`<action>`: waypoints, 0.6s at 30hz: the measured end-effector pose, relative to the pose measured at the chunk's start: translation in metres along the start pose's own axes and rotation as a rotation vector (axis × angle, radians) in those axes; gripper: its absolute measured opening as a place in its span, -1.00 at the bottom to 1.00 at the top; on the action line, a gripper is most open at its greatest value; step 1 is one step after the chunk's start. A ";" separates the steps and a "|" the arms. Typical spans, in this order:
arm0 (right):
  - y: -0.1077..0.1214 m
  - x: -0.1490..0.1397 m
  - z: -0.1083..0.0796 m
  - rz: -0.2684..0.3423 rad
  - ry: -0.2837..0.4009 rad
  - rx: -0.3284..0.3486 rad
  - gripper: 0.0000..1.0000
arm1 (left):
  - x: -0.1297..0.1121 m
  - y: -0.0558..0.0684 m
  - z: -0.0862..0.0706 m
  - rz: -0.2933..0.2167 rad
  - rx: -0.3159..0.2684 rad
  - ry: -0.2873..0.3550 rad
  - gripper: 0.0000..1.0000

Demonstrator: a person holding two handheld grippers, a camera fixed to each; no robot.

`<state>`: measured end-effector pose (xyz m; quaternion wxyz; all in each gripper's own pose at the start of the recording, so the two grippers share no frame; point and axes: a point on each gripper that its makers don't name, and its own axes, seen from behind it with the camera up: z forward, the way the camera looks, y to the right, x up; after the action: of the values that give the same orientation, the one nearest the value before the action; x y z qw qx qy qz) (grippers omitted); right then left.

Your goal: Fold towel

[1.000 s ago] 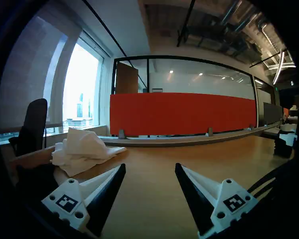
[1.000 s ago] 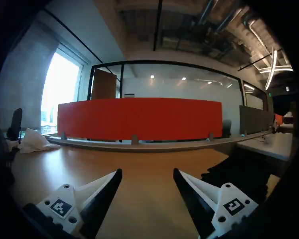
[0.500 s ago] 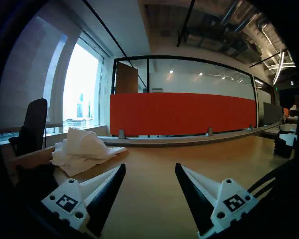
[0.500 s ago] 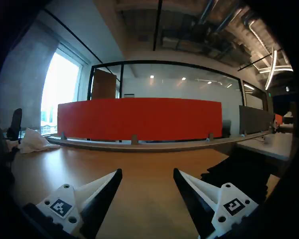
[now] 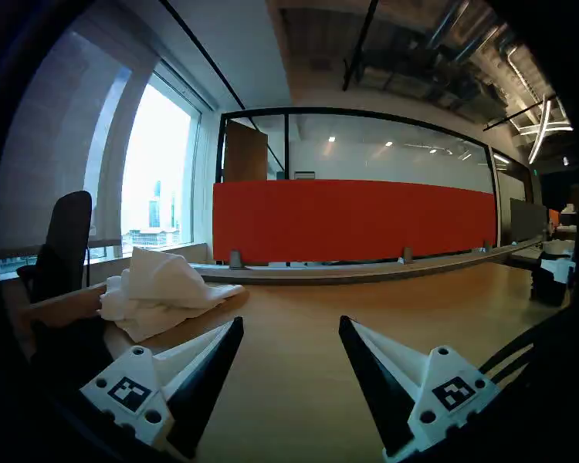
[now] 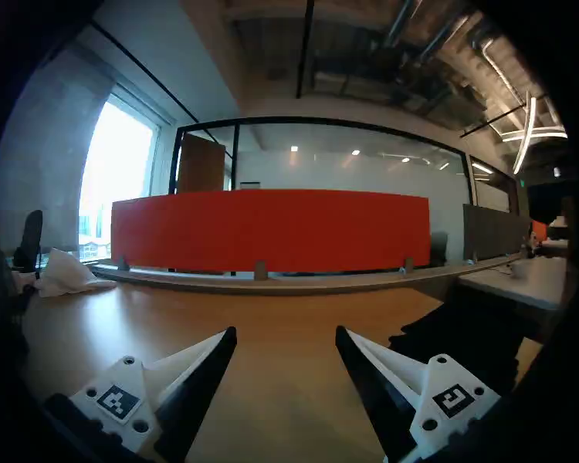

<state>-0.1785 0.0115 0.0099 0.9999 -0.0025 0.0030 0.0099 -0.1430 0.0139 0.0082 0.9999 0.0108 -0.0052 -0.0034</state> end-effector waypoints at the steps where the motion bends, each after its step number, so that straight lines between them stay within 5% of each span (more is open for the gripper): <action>1: 0.000 0.000 0.000 0.000 0.000 0.000 0.99 | 0.000 0.000 0.000 0.000 0.000 0.000 0.83; 18: 0.000 -0.001 0.001 0.000 0.000 0.000 0.99 | 0.004 -0.001 -0.001 0.000 0.000 -0.001 0.84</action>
<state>-0.1797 0.0117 0.0104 0.9999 -0.0026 0.0031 0.0101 -0.1388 0.0129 0.0076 0.9999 0.0107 -0.0059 -0.0032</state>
